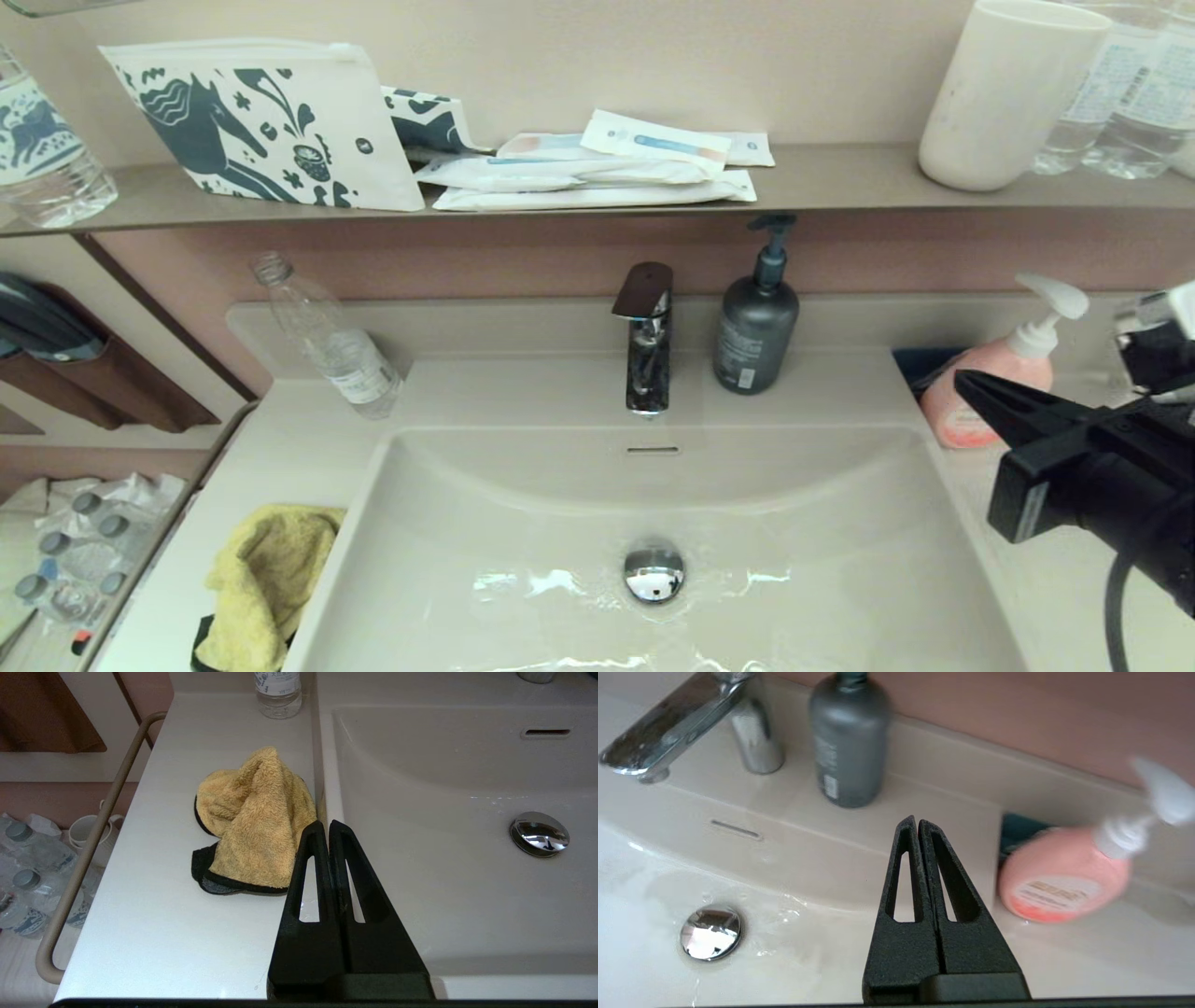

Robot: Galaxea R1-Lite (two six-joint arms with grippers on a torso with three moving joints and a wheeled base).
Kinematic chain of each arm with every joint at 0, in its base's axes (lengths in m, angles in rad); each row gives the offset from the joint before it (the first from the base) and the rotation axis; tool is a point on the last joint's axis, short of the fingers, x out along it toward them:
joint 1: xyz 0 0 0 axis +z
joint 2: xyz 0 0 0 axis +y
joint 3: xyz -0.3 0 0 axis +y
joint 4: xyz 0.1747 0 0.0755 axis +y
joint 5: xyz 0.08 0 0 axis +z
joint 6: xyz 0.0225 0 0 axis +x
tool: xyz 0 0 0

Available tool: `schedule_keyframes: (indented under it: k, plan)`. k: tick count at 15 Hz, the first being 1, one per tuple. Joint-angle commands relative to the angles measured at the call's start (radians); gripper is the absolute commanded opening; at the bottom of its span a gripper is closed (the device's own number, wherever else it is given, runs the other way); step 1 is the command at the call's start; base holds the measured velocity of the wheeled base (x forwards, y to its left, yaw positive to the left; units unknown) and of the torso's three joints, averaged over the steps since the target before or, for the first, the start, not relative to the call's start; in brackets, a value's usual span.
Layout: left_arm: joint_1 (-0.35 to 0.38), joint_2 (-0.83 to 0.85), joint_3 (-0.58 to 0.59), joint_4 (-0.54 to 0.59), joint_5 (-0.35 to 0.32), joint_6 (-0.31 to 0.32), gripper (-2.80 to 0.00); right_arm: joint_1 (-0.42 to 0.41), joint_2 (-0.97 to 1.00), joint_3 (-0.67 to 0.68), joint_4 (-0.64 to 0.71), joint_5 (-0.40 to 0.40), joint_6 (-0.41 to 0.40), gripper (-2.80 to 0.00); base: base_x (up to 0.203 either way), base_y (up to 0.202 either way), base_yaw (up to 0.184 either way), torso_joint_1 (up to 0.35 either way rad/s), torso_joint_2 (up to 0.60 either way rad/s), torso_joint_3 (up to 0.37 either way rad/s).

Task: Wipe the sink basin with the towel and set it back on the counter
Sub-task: Pick up the cloth

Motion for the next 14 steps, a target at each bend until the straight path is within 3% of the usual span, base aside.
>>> schedule_keyframes:
  k: [1, 5, 10, 14]
  plan:
    - [0.0, 0.002, 0.0, -0.001, 0.0, 0.0, -2.8, -0.012, -0.1, 0.017, 0.003, -0.002, 0.001, -2.8, 0.0, 0.0, 0.0, 0.0, 0.0, 0.0]
    - [0.0, 0.002, 0.0, -0.001, 0.0, 0.0, -2.8, -0.118, -0.316, 0.018, 0.24, -0.006, -0.001, -2.8, 0.0, 0.0, 0.0, 0.0, 0.0, 0.0]
    - [0.0, 0.002, 0.0, -0.001, 0.0, 0.0, -2.8, -0.486, -0.457, -0.045, 0.374, -0.008, -0.004, -2.8, 0.0, 0.0, 0.0, 0.0, 0.0, 0.0]
    - [0.0, 0.002, 0.0, -0.001, 0.0, 0.0, -2.8, -0.65, -0.66, -0.051, 0.556, -0.023, -0.011, -2.8, 0.0, 0.0, 0.0, 0.0, 0.0, 0.0]
